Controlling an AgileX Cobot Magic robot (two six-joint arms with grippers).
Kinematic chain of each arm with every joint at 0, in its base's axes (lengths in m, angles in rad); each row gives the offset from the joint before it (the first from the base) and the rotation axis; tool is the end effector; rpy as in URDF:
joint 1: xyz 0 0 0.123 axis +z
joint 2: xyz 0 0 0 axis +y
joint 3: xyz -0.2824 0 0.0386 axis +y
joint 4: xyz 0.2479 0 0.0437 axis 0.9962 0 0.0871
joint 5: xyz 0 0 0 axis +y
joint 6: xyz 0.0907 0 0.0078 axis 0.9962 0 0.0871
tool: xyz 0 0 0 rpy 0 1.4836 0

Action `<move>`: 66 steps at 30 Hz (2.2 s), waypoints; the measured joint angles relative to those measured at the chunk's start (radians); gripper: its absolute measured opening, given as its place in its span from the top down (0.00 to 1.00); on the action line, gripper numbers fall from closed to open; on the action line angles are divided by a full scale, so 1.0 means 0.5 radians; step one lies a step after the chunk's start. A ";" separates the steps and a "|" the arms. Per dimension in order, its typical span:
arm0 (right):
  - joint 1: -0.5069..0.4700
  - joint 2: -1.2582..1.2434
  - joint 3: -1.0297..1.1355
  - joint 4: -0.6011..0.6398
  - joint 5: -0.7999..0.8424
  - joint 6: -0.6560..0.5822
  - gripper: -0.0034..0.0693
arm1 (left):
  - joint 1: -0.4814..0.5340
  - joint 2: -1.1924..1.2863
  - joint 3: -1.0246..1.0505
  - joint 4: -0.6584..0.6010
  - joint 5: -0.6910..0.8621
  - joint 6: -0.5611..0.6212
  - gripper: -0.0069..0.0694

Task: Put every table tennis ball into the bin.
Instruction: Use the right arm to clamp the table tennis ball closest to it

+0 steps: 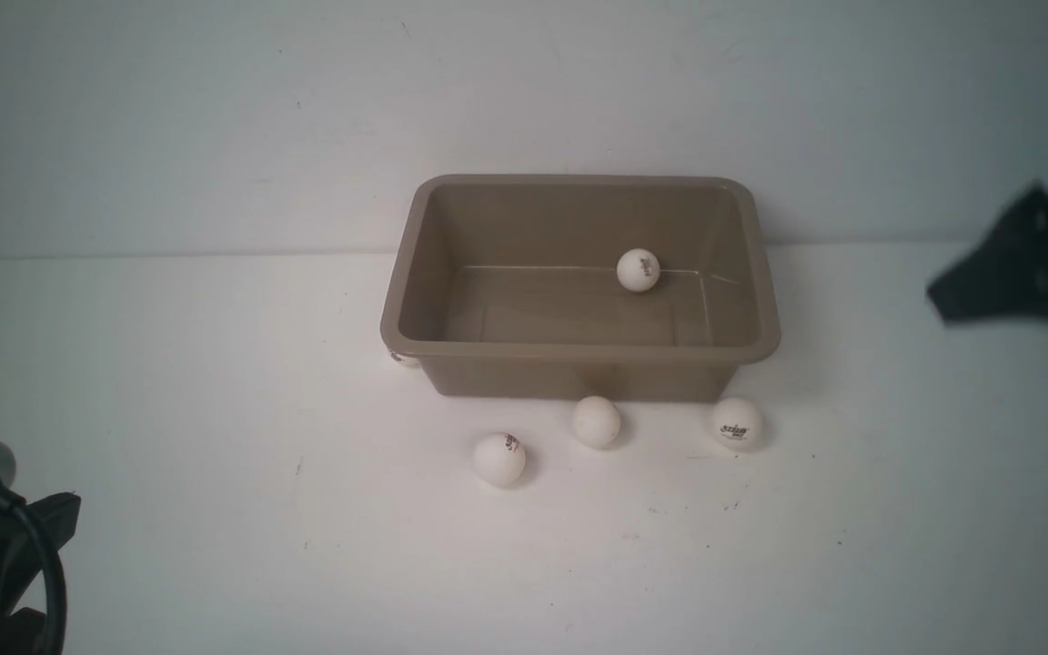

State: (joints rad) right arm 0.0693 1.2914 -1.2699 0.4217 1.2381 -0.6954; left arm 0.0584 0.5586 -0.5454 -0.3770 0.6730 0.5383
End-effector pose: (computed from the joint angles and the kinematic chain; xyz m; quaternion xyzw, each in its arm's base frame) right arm 0.2397 0.0520 0.3670 -0.3318 0.8997 0.1378 0.2480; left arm 0.1053 -0.0148 0.2984 0.1336 0.8615 -0.0293 0.4889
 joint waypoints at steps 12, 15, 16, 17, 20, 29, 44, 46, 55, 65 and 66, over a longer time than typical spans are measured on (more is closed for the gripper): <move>0.058 0.102 0.975 0.706 -1.078 -0.633 0.16 | 0.000 0.000 0.000 0.000 0.000 0.000 0.38; 0.090 0.309 0.979 0.875 -1.287 -0.778 0.16 | 0.000 0.000 0.000 0.000 0.000 0.000 0.38; 0.090 0.322 0.979 0.898 -1.297 -0.786 0.16 | 0.000 0.000 0.000 0.000 0.000 0.000 0.38; 0.096 0.388 0.979 0.959 -1.344 -0.818 0.16 | 0.000 0.000 0.000 0.000 0.000 0.000 0.38; 0.105 0.556 0.979 1.153 -1.437 -0.917 0.16 | 0.000 0.000 0.000 -0.004 0.000 0.000 0.38; 0.107 0.898 0.979 1.949 -1.456 -1.648 0.16 | 0.000 0.000 0.000 -0.022 0.002 0.000 0.38; 0.107 1.008 0.936 2.599 -1.421 -2.458 0.16 | 0.000 0.000 0.000 -0.024 0.002 0.000 0.38; 0.107 1.041 0.895 2.602 -1.387 -2.464 0.16 | 0.000 0.000 0.000 -0.024 0.002 0.000 0.38; 0.107 1.172 0.764 2.609 -1.344 -2.464 0.16 | 0.000 0.000 0.000 -0.031 0.002 0.000 0.38; 0.148 1.288 0.699 2.615 -1.295 -2.478 0.16 | 0.000 0.000 0.000 -0.031 0.002 0.000 0.38; 0.157 1.306 0.690 2.615 -1.292 -2.478 0.16 | 0.000 0.000 0.000 -0.031 0.002 0.000 0.38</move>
State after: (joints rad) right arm 0.1480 1.9442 -0.9251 1.7291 0.5920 -1.9346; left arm 0.0584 0.5586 -0.5454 -0.3923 0.6739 0.5383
